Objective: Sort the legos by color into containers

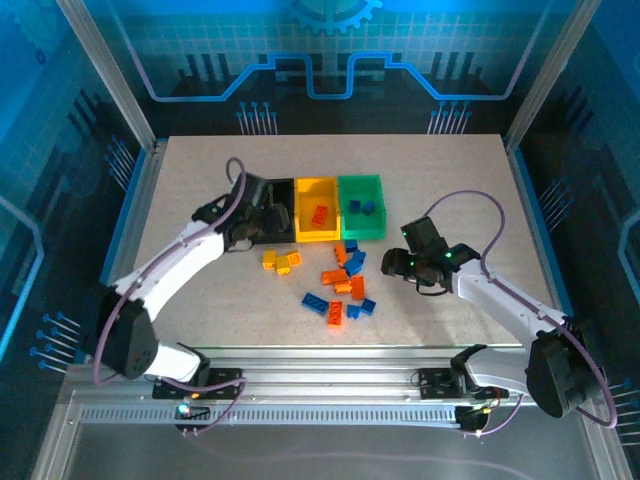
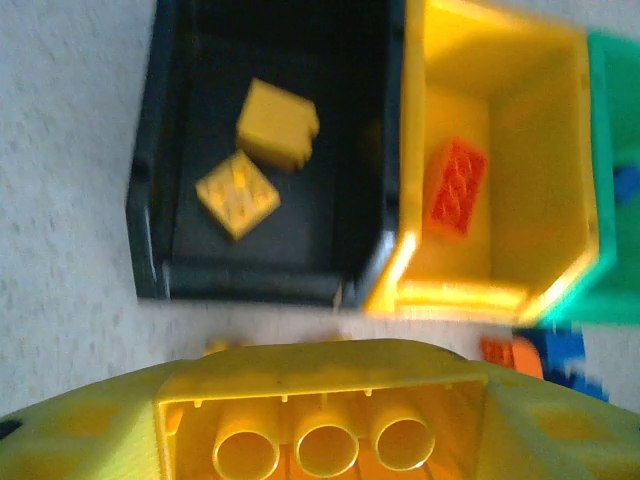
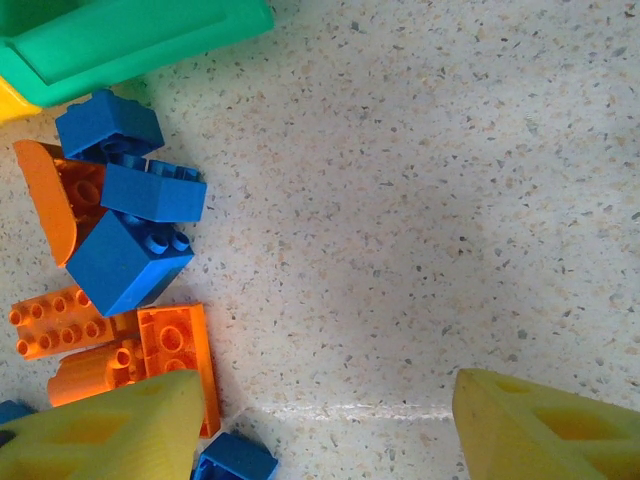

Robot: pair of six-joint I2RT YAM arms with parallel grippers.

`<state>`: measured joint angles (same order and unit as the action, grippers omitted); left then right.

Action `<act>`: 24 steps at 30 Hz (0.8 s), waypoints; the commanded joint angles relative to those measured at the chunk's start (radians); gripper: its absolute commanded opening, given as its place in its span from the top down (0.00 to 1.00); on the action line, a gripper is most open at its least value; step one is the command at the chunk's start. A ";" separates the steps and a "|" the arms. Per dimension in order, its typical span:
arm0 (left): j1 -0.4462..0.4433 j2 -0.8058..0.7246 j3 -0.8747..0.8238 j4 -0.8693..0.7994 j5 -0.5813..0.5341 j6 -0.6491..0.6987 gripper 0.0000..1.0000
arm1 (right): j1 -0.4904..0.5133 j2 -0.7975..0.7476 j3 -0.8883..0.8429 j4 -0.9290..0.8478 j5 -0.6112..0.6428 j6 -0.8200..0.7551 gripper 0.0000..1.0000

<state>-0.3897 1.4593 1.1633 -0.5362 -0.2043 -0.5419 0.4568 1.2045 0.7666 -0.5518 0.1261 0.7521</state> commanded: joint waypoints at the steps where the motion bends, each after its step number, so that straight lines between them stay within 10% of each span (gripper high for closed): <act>1: 0.043 0.156 0.118 -0.008 -0.025 0.056 0.47 | -0.012 0.004 0.000 0.005 0.003 0.013 0.32; 9: 0.070 0.427 0.376 -0.073 -0.075 0.080 0.40 | -0.016 -0.014 0.001 -0.004 -0.001 0.007 0.32; 13: 0.072 0.476 0.443 -0.104 -0.056 0.082 0.21 | -0.017 -0.025 0.002 -0.005 -0.016 -0.003 0.30; 17: 0.066 0.416 0.434 -0.081 -0.010 0.058 0.01 | -0.017 -0.025 0.006 -0.010 -0.032 -0.019 0.28; 24: 0.043 0.196 0.279 0.021 0.158 0.013 0.01 | 0.003 0.029 0.021 0.046 -0.150 -0.081 0.34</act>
<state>-0.3325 1.7844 1.5074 -0.5655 -0.1539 -0.4965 0.4545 1.2049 0.7666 -0.5381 0.0486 0.7120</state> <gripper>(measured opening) 0.988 0.665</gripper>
